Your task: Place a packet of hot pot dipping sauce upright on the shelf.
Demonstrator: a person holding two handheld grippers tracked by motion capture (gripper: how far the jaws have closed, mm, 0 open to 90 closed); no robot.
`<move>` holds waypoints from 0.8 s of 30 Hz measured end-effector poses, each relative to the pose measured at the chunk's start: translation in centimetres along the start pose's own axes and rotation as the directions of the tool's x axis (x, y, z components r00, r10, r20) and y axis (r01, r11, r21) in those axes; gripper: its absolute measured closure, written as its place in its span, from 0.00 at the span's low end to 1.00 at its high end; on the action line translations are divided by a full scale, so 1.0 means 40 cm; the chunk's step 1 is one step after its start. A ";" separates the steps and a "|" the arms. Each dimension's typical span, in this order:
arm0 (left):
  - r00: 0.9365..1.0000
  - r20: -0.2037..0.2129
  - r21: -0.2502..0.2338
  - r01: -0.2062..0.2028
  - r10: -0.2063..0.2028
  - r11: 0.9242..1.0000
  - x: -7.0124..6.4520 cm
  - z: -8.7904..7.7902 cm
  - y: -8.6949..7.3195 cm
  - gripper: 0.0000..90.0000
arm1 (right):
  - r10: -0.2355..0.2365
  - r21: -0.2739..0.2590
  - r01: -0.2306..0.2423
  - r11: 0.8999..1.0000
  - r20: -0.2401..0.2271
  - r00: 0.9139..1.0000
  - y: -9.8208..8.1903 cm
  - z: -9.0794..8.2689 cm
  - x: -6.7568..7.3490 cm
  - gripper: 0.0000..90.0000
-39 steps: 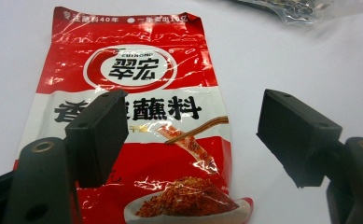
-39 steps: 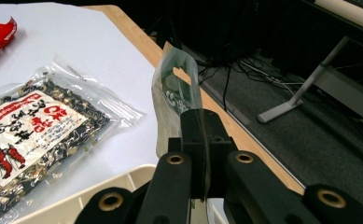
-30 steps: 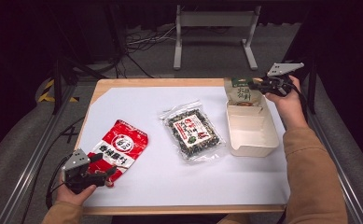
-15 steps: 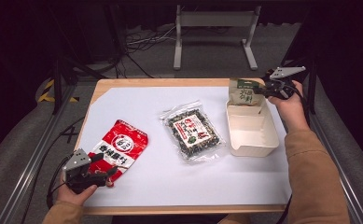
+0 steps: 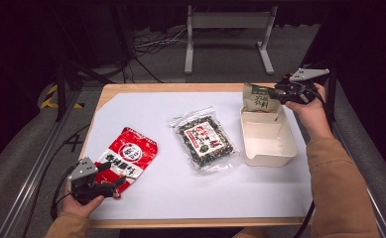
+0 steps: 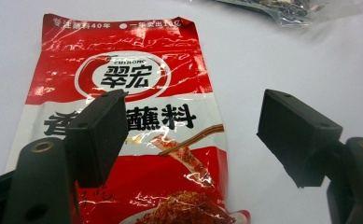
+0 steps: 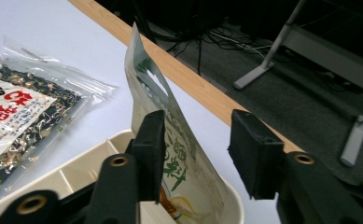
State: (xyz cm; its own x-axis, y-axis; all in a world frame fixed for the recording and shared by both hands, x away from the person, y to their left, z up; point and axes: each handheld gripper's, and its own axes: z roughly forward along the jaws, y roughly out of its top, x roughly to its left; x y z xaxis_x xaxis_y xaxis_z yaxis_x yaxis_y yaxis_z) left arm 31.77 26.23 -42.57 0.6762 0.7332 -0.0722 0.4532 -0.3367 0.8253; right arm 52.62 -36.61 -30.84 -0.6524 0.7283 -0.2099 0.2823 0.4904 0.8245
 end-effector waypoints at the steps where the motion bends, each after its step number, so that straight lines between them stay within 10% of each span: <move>1: 1.000 0.001 0.004 -0.001 0.001 1.000 0.000 0.001 0.001 0.27 | -0.005 0.004 0.005 1.000 0.007 1.000 0.004 -0.005 0.002 0.57; 11: 1.000 0.006 0.005 -0.005 0.005 1.000 -0.001 0.008 0.005 0.27 | -0.054 -0.044 0.054 0.998 0.010 0.998 0.055 -0.062 0.048 0.47; 24: 1.000 0.004 0.003 -0.005 0.005 1.000 -0.003 0.006 0.005 0.27 | 0.007 -0.086 -0.012 0.996 -0.062 0.998 0.094 -0.119 0.184 0.41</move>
State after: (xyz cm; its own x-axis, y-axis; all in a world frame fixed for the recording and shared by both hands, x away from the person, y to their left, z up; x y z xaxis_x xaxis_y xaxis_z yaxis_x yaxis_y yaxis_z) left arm 31.92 25.93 -42.54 0.6810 0.7290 -0.0700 0.4512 -0.3424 0.8241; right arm 45.55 -31.68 -26.79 -0.6926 0.7007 -0.1711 0.2291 0.4386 0.8690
